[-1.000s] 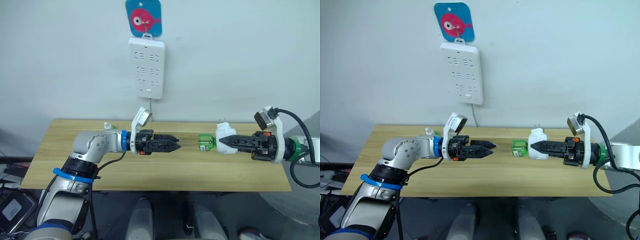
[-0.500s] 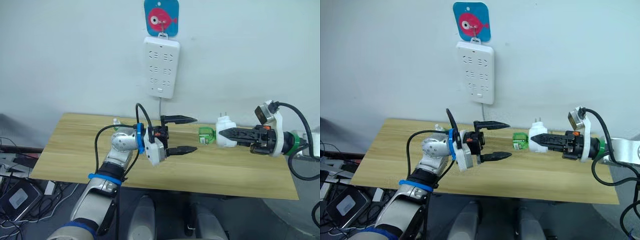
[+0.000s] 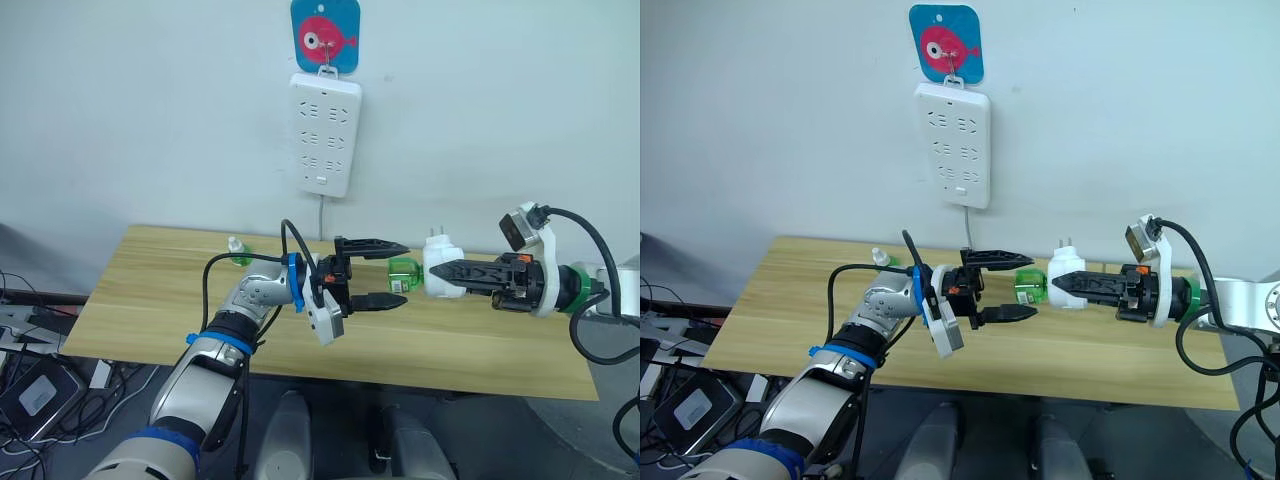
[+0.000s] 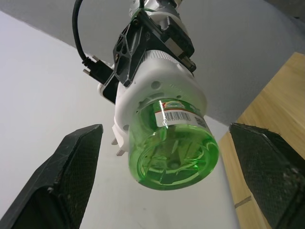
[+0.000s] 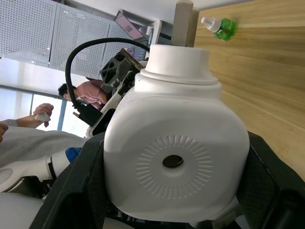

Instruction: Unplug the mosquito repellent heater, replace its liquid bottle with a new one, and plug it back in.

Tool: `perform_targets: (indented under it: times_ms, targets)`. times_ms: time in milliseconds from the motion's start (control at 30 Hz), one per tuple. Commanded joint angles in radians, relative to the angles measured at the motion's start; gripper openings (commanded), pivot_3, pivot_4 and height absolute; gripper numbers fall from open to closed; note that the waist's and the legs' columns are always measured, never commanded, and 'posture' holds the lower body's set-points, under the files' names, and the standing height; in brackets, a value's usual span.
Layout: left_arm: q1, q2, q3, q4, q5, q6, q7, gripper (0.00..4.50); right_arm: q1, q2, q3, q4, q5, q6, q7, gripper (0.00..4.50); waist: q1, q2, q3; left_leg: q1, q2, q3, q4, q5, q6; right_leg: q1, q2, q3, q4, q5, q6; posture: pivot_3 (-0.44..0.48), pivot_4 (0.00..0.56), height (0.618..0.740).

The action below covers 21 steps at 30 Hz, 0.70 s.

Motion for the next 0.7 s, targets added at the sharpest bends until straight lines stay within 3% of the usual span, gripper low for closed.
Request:
perform_targets:
  times_ms: [33,233,367,433,500,567,633,700]
  targets:
    - [-0.023,0.006,-0.026,0.004,0.023,-0.024,0.064,4.09,-0.014,-0.001,-0.03,-0.039,0.025,0.001,0.011,3.04,0.0,0.0,0.0,0.0,0.0,0.0,0.0,0.0,0.0,0.0,0.0,0.0,0.0,0.0,0.0,0.245,0.238,0.74]
    - [-0.035,0.03,-0.064,0.013,0.043,-0.033,0.132,2.37,-0.003,-0.003,-0.034,-0.046,0.025,-0.001,0.012,3.04,-0.001,0.0,0.0,0.0,0.0,0.0,0.0,0.0,0.0,0.0,0.0,0.0,0.0,0.0,0.0,0.241,0.238,0.74]
    - [-0.041,0.039,-0.091,0.017,0.019,-0.009,0.161,2.27,-0.004,-0.003,-0.034,-0.045,0.025,-0.002,0.01,3.04,-0.001,0.0,0.0,0.0,0.0,0.0,0.0,0.0,0.0,0.0,0.0,0.0,0.0,0.0,0.0,0.238,0.24,0.74]
    - [-0.034,0.046,-0.149,0.003,-0.082,0.061,0.117,2.27,-0.003,-0.007,-0.035,-0.045,0.025,-0.002,0.011,3.04,-0.002,0.0,0.0,0.0,0.0,0.0,0.0,0.0,0.0,0.0,0.0,0.0,0.0,0.0,0.0,0.239,0.24,0.74]
    - [0.008,0.055,-0.228,-0.073,-0.283,0.243,-0.036,2.27,0.001,-0.015,-0.035,-0.047,0.025,0.001,0.015,3.04,-0.004,0.0,0.0,0.0,0.0,0.0,0.0,0.0,0.0,0.0,0.0,0.0,0.0,0.0,0.0,0.24,0.242,0.74]
    - [0.085,0.078,-0.258,-0.275,-0.567,0.631,-0.216,2.27,0.017,-0.033,-0.037,-0.055,0.025,0.008,0.026,3.04,-0.007,0.0,0.0,0.0,0.0,0.0,0.0,0.0,0.0,0.0,0.0,0.0,0.001,0.0,0.0,0.242,0.245,0.74]
    - [0.132,0.152,-0.26,-0.537,-0.869,1.112,-0.275,2.27,0.043,-0.06,-0.036,-0.072,0.025,0.016,0.033,3.04,-0.013,0.0,0.0,0.0,0.0,0.0,0.0,0.0,0.0,0.0,0.0,0.0,0.001,0.0,-0.001,0.242,0.245,0.74]
    - [0.14,0.229,-0.234,-0.712,-1.102,1.485,-0.271,2.27,0.064,-0.075,-0.037,-0.087,0.025,0.016,0.038,3.04,-0.021,0.0,0.0,0.0,0.001,-0.003,0.0,0.0,0.0,0.0,0.001,-0.003,0.002,0.0,0.0,0.246,0.246,0.74]
